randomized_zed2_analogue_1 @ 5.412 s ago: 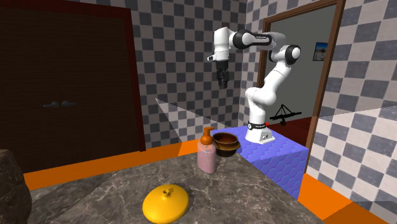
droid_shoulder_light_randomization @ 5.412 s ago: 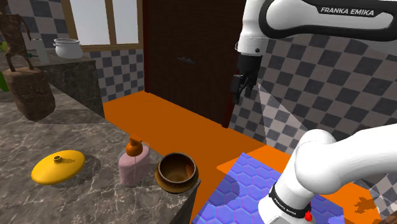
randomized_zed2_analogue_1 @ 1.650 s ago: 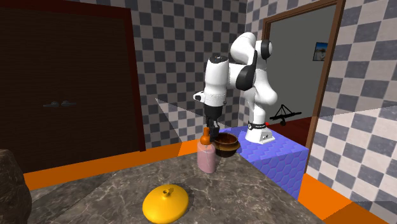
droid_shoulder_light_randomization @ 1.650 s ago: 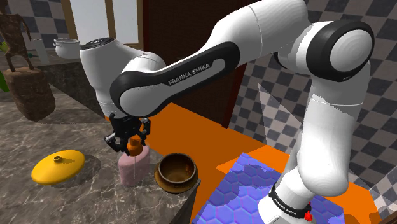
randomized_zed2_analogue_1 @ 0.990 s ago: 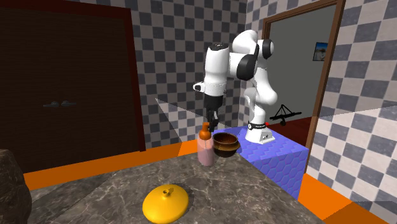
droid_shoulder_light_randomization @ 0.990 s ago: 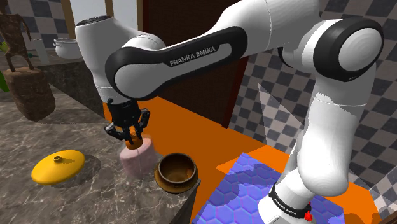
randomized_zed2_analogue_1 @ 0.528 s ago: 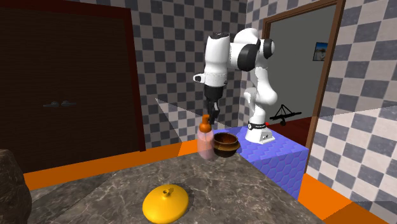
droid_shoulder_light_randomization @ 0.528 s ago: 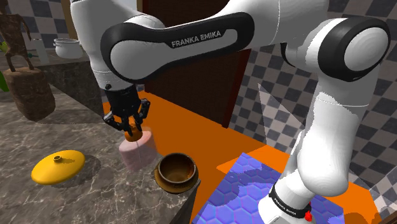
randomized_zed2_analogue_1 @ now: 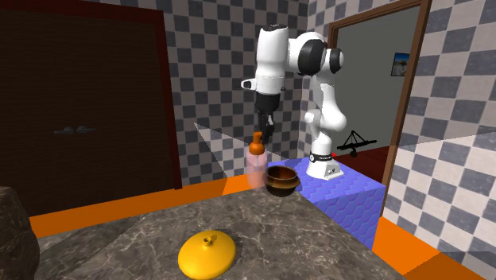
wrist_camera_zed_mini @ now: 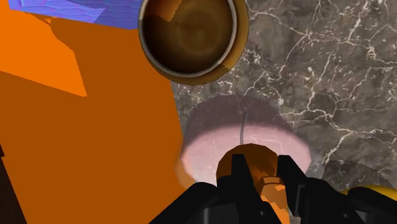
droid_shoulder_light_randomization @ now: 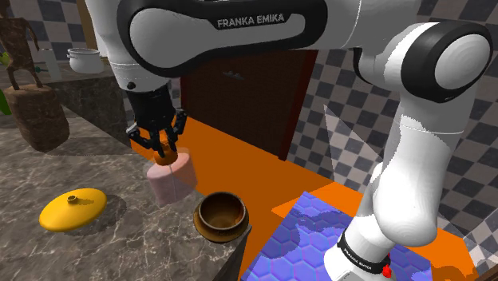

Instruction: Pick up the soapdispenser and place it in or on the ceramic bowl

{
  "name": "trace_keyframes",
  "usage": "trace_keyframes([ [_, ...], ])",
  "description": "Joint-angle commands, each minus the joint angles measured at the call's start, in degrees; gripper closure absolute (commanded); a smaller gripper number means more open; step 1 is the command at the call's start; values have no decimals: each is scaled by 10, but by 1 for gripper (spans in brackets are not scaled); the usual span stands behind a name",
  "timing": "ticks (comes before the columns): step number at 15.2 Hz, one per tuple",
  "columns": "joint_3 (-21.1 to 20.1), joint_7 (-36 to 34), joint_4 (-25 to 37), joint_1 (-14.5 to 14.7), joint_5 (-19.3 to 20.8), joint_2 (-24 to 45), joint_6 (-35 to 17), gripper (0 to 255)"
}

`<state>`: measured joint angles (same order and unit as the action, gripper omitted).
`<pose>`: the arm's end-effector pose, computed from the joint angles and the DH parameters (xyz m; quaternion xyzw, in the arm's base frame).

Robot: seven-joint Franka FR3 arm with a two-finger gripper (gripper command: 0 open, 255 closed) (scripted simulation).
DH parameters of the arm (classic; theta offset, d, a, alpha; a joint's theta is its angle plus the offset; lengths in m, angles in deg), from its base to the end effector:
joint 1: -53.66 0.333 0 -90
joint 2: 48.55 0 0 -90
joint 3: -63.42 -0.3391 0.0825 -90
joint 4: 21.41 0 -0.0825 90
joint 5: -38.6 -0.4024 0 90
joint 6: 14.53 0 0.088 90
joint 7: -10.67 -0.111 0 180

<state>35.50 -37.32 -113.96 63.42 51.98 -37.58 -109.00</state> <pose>0.5202 0.3435 0.5263 0.9925 -0.0733 -0.0011 0.0974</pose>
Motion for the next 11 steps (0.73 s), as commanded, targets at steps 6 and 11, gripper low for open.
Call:
trace_keyframes([
  [6, -1, 8, 56, 3, 0, 1, 54, 255],
  [11, -1, 22, 33, -7, -21, -47, 71, 255],
])
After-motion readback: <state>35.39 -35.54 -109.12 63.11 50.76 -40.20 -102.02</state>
